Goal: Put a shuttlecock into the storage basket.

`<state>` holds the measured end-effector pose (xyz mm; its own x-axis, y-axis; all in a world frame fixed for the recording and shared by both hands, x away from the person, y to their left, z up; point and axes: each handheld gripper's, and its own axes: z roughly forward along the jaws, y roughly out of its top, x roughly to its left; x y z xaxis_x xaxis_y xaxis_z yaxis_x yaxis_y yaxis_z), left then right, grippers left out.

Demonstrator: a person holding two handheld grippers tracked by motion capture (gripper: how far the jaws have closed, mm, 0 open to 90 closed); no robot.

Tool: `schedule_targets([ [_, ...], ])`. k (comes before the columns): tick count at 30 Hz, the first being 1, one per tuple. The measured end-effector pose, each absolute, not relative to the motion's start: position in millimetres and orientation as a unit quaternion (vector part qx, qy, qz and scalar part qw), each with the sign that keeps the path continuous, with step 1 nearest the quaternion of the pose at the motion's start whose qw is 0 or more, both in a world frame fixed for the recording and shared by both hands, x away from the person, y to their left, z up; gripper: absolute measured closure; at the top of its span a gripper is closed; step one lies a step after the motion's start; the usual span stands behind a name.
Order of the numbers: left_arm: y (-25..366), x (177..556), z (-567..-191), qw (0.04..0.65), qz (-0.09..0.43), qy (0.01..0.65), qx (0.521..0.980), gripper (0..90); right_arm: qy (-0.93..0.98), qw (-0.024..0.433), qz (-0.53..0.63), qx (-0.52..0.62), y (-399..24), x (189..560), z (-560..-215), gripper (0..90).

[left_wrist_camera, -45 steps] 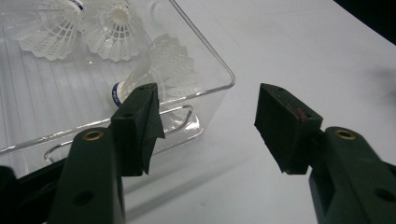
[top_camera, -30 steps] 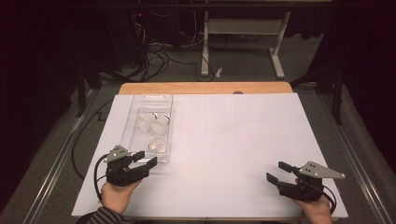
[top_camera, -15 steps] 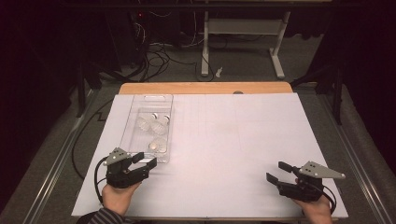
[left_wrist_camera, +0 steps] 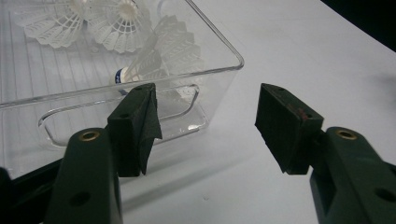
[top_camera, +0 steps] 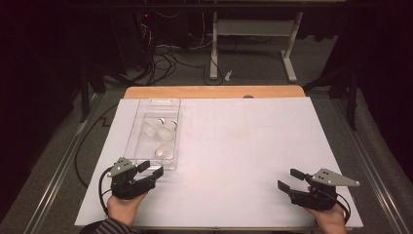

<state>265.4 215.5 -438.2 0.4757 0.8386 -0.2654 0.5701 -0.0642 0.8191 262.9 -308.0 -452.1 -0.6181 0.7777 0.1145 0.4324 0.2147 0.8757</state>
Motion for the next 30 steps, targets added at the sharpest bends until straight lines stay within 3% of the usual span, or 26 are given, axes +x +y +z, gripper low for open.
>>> schedule_targets([
  [30,217.5,260.0,-446.1,0.472,0.157,0.504,0.706,39.6,0.762,0.177,0.483,0.393,-305.7,264.7,-451.8,31.6],
])
